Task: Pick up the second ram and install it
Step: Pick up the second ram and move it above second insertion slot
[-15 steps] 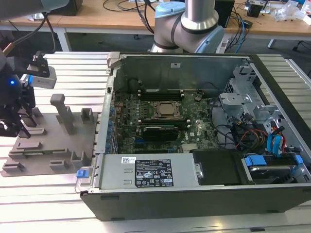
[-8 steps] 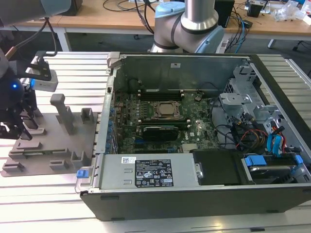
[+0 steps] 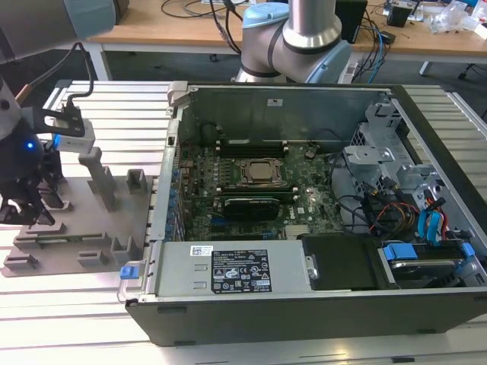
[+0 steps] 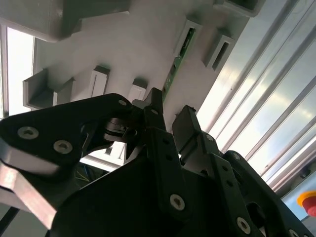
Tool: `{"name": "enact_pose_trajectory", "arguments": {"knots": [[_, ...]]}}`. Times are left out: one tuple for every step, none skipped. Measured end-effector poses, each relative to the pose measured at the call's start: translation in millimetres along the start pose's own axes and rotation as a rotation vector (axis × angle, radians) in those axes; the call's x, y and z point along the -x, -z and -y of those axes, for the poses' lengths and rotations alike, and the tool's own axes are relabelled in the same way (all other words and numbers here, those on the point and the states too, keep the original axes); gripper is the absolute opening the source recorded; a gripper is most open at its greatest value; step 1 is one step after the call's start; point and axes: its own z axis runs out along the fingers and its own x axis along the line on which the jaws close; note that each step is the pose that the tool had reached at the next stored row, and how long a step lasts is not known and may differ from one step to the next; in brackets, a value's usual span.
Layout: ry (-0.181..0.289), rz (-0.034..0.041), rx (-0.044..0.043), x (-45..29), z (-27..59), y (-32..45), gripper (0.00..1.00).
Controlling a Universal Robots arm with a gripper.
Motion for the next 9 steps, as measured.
{"name": "enact_pose_trajectory", "arguments": {"knots": [[0.000, -0.0001, 0.0000, -0.1, 0.1, -2.2, 0.36], [0.002, -0.0005, 0.0000, -0.2, 0.2, -3.6, 0.36], [0.003, -0.0032, -0.0002, -0.1, 0.1, -4.5, 0.36], [0.009, -0.0202, -0.0022, -0.2, 0.2, -5.2, 0.36], [0.019, -0.0278, -0.0027, -0.3, 0.3, -5.9, 0.36], [0.037, -0.0297, -0.0024, -0.4, 0.5, -6.8, 0.36], [0.100, -0.0335, -0.0004, -0.4, 0.5, -9.3, 0.36], [0.137, -0.0356, 0.0007, -0.5, 0.6, -11.0, 0.36], [0.162, -0.0373, 0.0014, -0.6, 0.8, -14.6, 0.36]]}}
